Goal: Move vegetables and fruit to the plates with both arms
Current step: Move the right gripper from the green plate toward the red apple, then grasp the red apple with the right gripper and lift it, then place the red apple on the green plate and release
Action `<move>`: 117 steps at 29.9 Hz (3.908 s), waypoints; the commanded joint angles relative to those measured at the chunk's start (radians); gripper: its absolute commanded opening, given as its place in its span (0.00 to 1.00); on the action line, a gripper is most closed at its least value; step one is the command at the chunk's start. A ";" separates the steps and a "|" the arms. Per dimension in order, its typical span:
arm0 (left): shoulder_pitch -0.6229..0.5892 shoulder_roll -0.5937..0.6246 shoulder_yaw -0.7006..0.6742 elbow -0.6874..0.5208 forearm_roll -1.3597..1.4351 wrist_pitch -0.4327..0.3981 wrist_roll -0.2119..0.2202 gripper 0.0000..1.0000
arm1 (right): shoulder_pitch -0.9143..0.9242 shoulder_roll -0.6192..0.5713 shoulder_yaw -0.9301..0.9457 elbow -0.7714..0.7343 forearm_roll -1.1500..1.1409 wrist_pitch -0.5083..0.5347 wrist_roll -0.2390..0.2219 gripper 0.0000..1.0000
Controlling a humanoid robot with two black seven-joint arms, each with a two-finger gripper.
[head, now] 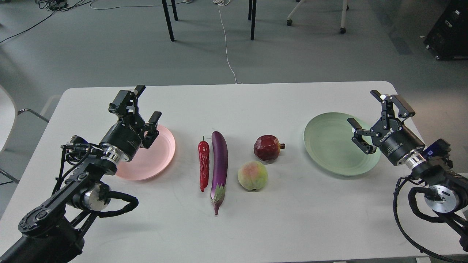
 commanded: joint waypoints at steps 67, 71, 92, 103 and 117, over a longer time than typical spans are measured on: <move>-0.001 0.025 0.014 -0.052 0.000 -0.024 -0.068 0.98 | 0.875 0.487 -1.102 -0.319 -1.357 -0.199 0.000 0.84; -0.001 0.026 0.014 -0.059 0.000 -0.024 -0.068 0.98 | 0.875 0.482 -1.102 -0.316 -1.356 -0.203 0.000 0.60; 0.000 0.023 0.016 -0.082 0.000 -0.022 -0.067 0.98 | 1.053 0.074 -1.147 -0.164 -1.365 -0.211 0.000 0.43; 0.000 0.014 0.019 -0.082 0.005 -0.024 -0.068 0.98 | 0.937 0.017 -1.205 -0.244 -1.365 -0.292 0.000 0.48; 0.000 0.019 0.019 -0.082 0.006 -0.022 -0.068 0.98 | 0.826 0.135 -1.204 -0.402 -1.362 -0.354 0.000 0.83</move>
